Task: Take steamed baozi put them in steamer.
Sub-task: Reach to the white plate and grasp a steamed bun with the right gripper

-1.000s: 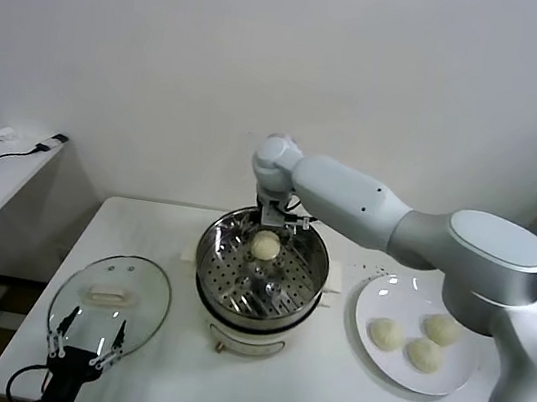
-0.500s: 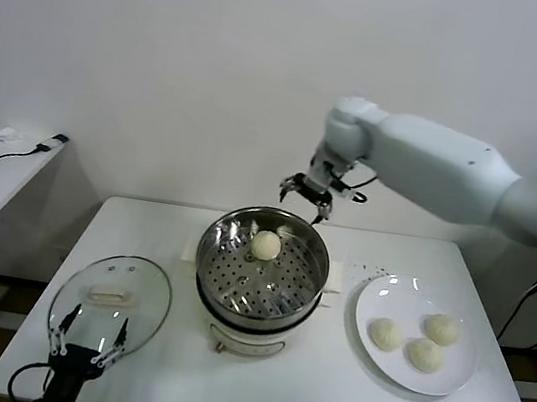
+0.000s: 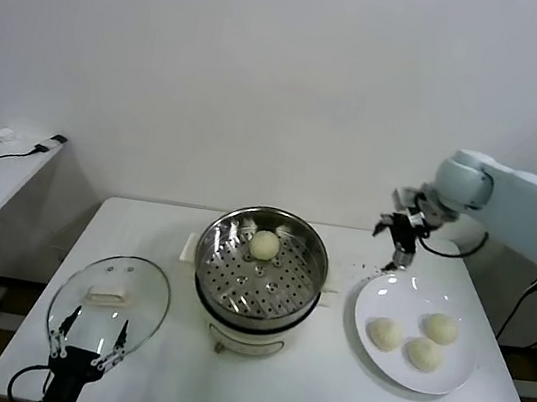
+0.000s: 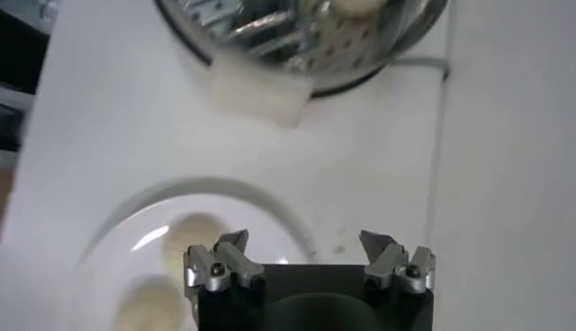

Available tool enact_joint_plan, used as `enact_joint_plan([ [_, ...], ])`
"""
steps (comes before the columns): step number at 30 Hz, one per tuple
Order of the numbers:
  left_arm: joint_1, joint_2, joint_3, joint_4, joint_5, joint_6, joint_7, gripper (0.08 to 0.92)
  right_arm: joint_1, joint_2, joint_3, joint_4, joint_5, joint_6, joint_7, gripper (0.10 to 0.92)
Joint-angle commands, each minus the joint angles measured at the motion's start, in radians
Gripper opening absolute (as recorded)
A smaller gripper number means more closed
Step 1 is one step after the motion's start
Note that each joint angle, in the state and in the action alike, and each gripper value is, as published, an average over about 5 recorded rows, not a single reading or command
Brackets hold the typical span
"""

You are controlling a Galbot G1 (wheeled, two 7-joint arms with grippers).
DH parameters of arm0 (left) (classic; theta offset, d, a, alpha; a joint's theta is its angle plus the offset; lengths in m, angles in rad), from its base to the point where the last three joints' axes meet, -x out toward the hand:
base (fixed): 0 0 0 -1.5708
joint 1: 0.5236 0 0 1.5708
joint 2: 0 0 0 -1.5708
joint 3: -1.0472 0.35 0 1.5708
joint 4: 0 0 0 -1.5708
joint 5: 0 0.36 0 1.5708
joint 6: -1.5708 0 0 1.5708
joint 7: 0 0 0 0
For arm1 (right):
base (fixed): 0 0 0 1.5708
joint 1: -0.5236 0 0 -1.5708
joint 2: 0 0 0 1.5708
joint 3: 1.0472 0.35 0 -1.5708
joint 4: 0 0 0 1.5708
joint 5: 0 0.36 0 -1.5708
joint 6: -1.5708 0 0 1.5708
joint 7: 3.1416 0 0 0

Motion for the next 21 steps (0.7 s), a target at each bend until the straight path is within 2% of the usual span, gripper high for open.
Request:
enact_joint_plan([
  [1, 0.004, -0.001, -0.002, 0.001, 0.001, -0.001, -0.001, 0.823, -0.267, -0.112, 0.122, -0.006, -0.111, -0.074, -0.048, 0.823],
  [9, 0.015, -0.001, -0.010, 0.002, 0.000, -0.004, -0.003, 0.823, -0.428, -0.043, 0.262, -0.088, -0.171, -0.049, -0.023, 0.823],
  [21, 0.020, -0.005, -0.012, 0.014, 0.003, -0.006, -0.004, 0.823, -0.513, 0.040, 0.350, -0.178, -0.189, -0.024, 0.010, 0.823],
])
